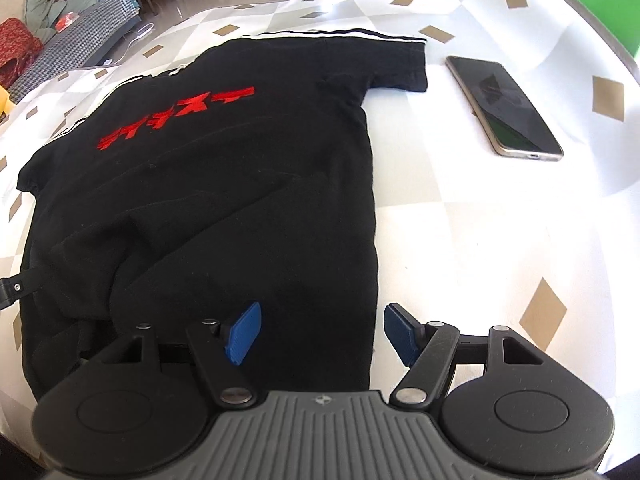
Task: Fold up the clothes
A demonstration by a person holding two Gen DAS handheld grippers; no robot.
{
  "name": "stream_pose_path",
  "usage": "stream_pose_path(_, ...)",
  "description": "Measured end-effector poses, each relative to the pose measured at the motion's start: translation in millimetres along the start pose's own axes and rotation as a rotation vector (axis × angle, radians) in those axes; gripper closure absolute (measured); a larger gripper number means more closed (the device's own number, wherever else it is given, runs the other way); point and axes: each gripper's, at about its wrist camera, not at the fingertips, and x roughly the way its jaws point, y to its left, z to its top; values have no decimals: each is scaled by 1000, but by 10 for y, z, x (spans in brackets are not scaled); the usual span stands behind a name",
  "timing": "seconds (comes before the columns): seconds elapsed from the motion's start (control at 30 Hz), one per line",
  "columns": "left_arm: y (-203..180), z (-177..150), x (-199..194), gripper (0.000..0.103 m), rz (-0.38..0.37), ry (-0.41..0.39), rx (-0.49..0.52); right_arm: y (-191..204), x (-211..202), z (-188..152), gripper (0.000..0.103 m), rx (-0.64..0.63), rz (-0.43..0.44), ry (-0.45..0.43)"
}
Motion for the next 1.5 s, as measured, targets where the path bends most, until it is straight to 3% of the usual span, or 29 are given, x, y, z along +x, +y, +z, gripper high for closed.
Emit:
stream_pose_path(0.17,175,-113,-43,0,12,32,-53,-63,37,-80,36,44,-38,18)
stream_pose_path(0.37,332,-205,-8,0,-38,81,-133,-93,61,-139,36,101,-36,25)
stream_pose_path(0.57,287,-279,37,0,-102,121,-138,-116,53,-205,36,141,-15,38)
stream_pose_path(0.87,54,-399,-9,1,-78,100,-45,-164,83,-291,36,220,35,61)
stream_pose_path(0.93,13,-425,-28,6,-63,87,-27,-168,85,-303,36,232,43,57)
stream_pose_path(1.0,-27,-431,-46,20,-49,71,-1,-162,82,-308,39,235,44,47)
stream_pose_path(1.2,-63,-443,-71,40,-46,48,2,-89,23,-330,61,201,40,-5)
stream_pose_path(1.37,-94,-465,-108,57,-50,33,11,-61,-7,-334,87,186,31,-41)
stream_pose_path(1.5,-90,-480,-125,74,-54,22,3,-46,-24,-331,93,175,20,-64)
